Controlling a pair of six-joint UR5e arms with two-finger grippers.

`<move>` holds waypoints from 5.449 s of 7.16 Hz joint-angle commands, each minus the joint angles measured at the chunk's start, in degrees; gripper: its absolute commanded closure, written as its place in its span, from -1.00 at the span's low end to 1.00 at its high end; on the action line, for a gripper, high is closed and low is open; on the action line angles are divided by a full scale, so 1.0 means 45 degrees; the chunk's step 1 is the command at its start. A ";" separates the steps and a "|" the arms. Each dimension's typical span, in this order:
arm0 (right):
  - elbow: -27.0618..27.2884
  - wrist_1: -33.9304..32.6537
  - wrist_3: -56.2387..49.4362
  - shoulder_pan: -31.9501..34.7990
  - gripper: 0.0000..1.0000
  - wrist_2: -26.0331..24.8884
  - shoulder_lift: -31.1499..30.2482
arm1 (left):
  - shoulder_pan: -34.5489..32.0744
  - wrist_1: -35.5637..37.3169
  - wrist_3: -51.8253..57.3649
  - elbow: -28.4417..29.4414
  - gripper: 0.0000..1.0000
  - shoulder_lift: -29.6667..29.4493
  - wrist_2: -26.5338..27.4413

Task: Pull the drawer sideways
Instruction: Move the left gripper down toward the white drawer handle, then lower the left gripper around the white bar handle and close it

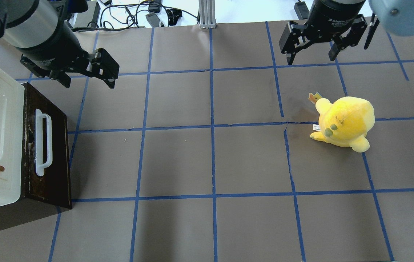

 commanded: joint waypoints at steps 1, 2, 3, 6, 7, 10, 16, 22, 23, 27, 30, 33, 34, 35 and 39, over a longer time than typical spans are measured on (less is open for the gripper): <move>0.0000 0.0000 0.0006 0.0000 -1.00 0.0000 0.0000 | 0.0000 0.0016 0.0013 -0.0030 -1.00 -0.0006 0.0004; 0.0000 0.0000 0.0006 0.0000 -1.00 0.0000 0.0000 | 0.0000 0.0016 -0.0045 -0.0049 -1.00 -0.0025 0.0004; 0.0000 0.0000 0.0006 0.0000 -1.00 0.0000 0.0000 | 0.0000 0.0132 -0.0142 -0.0050 -1.00 -0.0160 0.0081; 0.0000 0.0000 0.0006 0.0000 -1.00 0.0000 0.0000 | -0.0601 0.0582 -0.0590 0.0008 -1.00 -0.1039 0.0179; 0.0000 0.0000 -0.0013 0.0000 -1.00 0.0000 0.0000 | -0.1089 0.0853 -0.0882 0.0028 -1.00 -0.1350 0.0508; 0.0000 0.0000 0.0006 0.0000 -1.00 0.0000 0.0000 | -0.2418 0.0914 -0.3685 -0.0611 -1.00 -0.2191 0.2463; 0.0000 0.0000 0.0006 0.0000 -1.00 0.0000 0.0000 | -0.2345 0.1461 -0.5202 -0.4714 -1.00 -0.2836 0.9079; 0.0000 0.0000 0.0006 0.0000 -1.00 0.0000 0.0000 | -0.1289 0.1481 -0.5182 -0.4719 -1.00 -0.4749 1.3516; 0.0000 0.0000 0.0006 0.0000 -1.00 0.0000 0.0000 | -0.1289 0.1481 -0.5221 -0.4776 -1.00 -0.4984 1.4370; 0.0000 0.0000 0.0006 0.0000 -1.00 0.0000 0.0000 | -0.0491 0.1696 -0.5221 -0.4815 -0.85 -0.5572 1.4516; 0.0000 0.0000 0.0006 0.0000 -1.00 0.0000 0.0000 | -0.0488 0.1696 -0.5221 -0.4757 -0.85 -0.5669 1.4516; 0.0000 0.0000 0.0006 0.0000 -1.00 0.0000 0.0000 | -0.0488 0.2047 -0.5202 -0.4737 -0.66 -0.5982 1.4496; 0.0000 0.0000 0.0006 0.0000 -1.00 0.0000 0.0000 | -0.0507 0.2047 -0.5182 -0.4756 -0.51 -0.5982 1.4574; 0.0000 0.0000 0.0006 0.0000 -1.00 0.0000 0.0000 | -0.0508 0.2047 -0.5202 -0.4873 -0.37 -0.6001 1.4864; 0.0000 0.0000 0.0006 0.0000 -1.00 0.0000 0.0000 | -0.0507 0.2047 -0.5280 -0.4932 -0.24 -0.6021 1.4907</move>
